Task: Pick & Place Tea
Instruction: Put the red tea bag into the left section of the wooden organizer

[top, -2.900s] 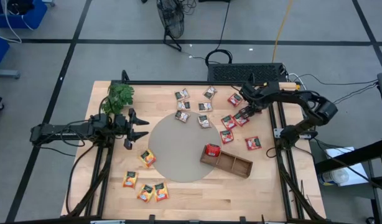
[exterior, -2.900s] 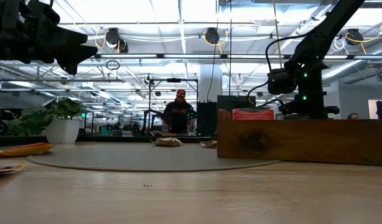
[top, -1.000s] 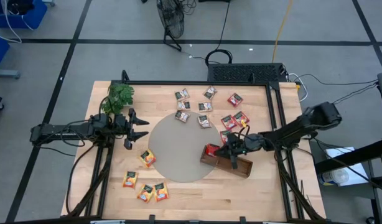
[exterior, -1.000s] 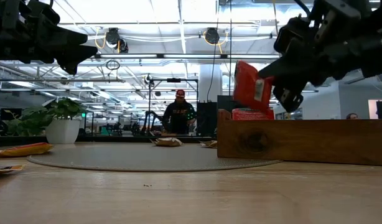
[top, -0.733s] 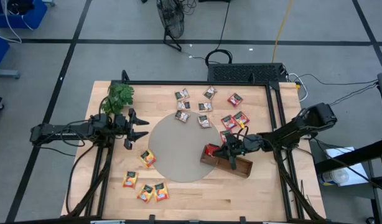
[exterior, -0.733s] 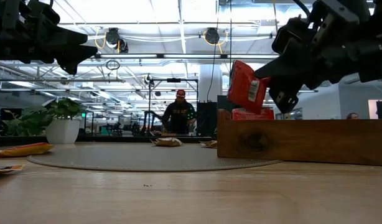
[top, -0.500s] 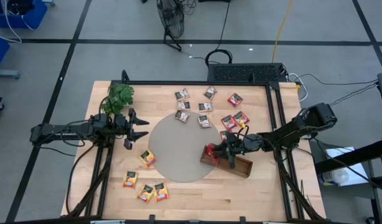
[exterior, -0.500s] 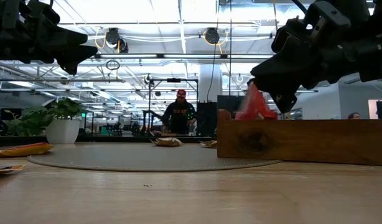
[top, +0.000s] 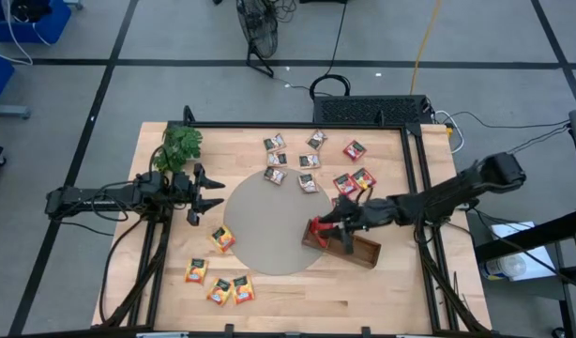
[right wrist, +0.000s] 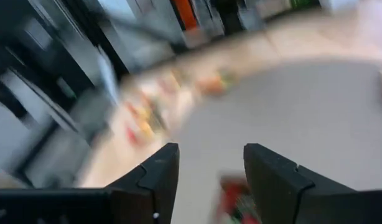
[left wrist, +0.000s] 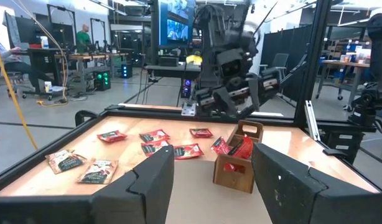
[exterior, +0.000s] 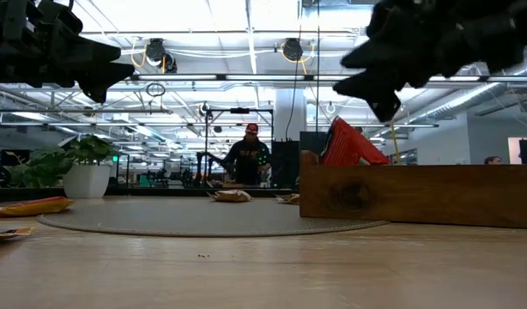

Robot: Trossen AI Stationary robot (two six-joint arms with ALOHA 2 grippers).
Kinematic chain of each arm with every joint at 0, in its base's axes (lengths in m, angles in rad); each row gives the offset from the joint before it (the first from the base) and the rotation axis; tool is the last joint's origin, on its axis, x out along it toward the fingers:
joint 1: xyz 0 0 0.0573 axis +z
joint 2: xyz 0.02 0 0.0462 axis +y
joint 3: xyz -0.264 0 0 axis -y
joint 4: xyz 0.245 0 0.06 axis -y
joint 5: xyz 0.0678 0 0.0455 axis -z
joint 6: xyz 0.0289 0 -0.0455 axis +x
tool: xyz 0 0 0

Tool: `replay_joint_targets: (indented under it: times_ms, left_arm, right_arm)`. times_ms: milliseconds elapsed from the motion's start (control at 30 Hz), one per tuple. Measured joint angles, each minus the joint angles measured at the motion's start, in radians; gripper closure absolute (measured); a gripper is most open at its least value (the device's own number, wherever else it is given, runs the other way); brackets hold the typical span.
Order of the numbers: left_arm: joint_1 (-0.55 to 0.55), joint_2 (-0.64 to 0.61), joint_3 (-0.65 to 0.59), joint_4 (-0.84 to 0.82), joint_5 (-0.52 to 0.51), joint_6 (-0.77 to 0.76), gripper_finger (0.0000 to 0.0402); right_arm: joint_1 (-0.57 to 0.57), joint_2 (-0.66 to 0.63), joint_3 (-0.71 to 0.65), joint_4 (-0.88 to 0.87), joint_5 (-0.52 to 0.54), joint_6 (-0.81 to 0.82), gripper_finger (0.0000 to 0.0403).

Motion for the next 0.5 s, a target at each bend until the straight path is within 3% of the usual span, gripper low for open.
replay_joint_targets:
  times_ms: [100, 200, 300, 500]
  left_arm:
    - [0.0, 0.0, 0.0, 0.0, 0.0, 0.0, 0.0188]
    - [0.0, 0.0, 0.0, 0.002, 0.0, 0.0, 0.0188]
    - [0.0, 0.0, 0.0, 0.0, 0.0, 0.0, 0.0188]
    - [0.0, 0.0, 0.0, 0.001, 0.0, 0.0, 0.0188]
  right_arm:
    - [0.014, 0.004, 0.208, -0.467, 0.076, 0.01, 0.0239]
    - [0.033, 0.064, 0.377, -0.725, 0.093, 0.058, 0.024]
    - [0.051, 0.134, 0.484, -0.849, 0.085, 0.124, 0.024]
    - [0.052, 0.279, 0.59, -0.893, 0.011, 0.195, 0.024]
